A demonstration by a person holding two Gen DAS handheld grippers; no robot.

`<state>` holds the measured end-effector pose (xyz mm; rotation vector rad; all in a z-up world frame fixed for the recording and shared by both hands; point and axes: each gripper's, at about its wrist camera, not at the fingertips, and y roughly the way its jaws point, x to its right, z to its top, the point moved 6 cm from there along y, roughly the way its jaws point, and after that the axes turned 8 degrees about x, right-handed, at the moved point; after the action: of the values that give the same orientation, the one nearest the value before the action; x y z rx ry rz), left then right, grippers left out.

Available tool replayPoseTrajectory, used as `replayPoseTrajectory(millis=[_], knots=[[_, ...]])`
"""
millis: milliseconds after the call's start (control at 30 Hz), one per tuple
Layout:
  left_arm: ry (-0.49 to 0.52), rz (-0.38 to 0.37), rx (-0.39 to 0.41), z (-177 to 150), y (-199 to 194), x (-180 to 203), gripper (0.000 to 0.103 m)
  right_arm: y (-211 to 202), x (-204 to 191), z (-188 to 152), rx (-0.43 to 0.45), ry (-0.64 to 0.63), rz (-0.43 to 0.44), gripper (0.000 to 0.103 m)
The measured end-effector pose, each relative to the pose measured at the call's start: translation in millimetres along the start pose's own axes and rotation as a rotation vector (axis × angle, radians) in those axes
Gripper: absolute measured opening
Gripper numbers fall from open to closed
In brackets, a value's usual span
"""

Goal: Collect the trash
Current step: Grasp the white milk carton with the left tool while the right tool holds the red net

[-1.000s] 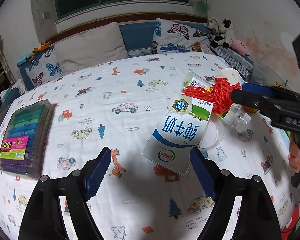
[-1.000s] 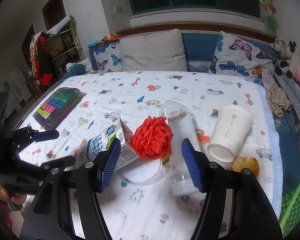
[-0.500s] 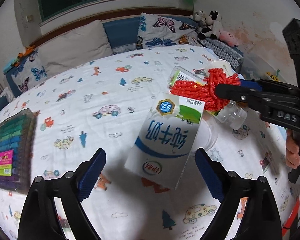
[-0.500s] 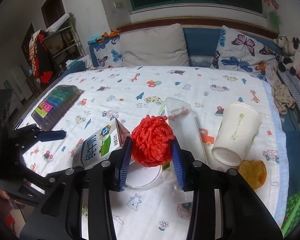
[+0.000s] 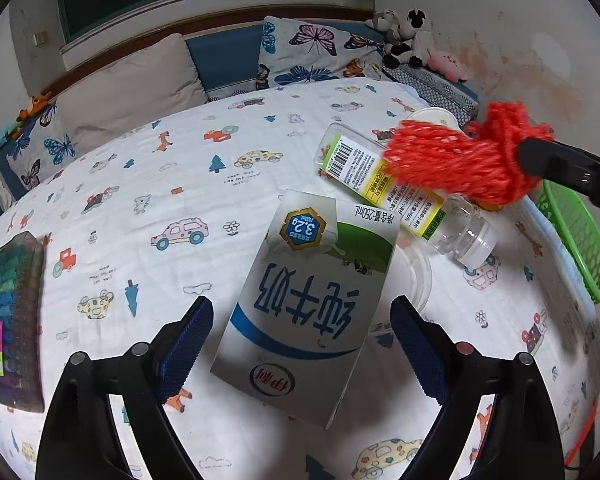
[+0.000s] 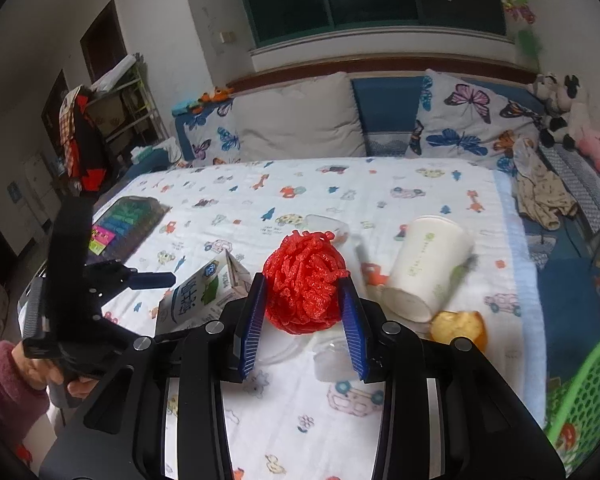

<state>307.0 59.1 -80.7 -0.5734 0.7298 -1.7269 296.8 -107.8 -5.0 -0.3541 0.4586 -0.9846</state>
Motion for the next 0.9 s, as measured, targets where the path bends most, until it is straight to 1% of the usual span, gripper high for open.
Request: replayPoseTrajectory(millis=[67, 100, 300, 433, 533, 567, 600, 633, 700, 767, 833, 900], knots=[[-0.011, -0.007, -0.003, -0.3, 1.4, -0.7, 0.077, -6.4, 6.0, -1.9, 0.005, 0.011, -0.013, 0.038], [-0.016, -0.009, -0.003, -0.4, 1.5, -1.0, 0.075, -9.0, 8.8, -3.1, 0.006, 0.015, -0.017, 0.038], [-0.017, 0.012, 0.023, 0.0, -6.4, 0.4, 0.071, -25.0, 21.2, -14.1, 0.009, 0.030, -0.050, 0.038], [-0.001, 0.019, 0.062, 3.7, -20.4, 8.9, 0.070, -38.2, 29.2, -20.4, 0.014, 0.046, -0.067, 0.038], [0.014, 0.019, 0.085, 6.7, -30.7, 16.8, 0.066, -48.8, 34.3, -24.1, 0.022, 0.054, -0.075, 0.038], [0.015, 0.015, 0.091, 7.2, -33.4, 19.2, 0.051, -53.8, 36.0, -25.0, 0.028, 0.056, -0.080, 0.038], [0.015, 0.002, 0.091, 7.5, -35.7, 21.8, 0.040, -57.8, 37.9, -25.4, 0.032, 0.059, -0.083, 0.038], [0.004, -0.012, 0.083, 7.9, -37.9, 25.3, 0.040, -61.2, 39.4, -25.7, 0.035, 0.064, -0.085, 0.038], [0.009, -0.014, 0.089, 8.5, -41.5, 30.3, 0.039, -68.7, 42.5, -27.5, 0.041, 0.069, -0.093, 0.038], [0.018, 0.001, 0.095, 7.6, -43.3, 33.6, 0.039, -75.3, 45.4, -30.4, 0.045, 0.074, -0.100, 0.038], [0.013, -0.008, 0.089, 5.9, -44.5, 37.1, 0.039, -81.3, 47.5, -33.7, 0.046, 0.078, -0.105, 0.038], [0.009, 0.001, 0.079, 2.5, -45.1, 37.4, 0.040, -86.4, 49.3, -36.5, 0.047, 0.081, -0.109, 0.038]])
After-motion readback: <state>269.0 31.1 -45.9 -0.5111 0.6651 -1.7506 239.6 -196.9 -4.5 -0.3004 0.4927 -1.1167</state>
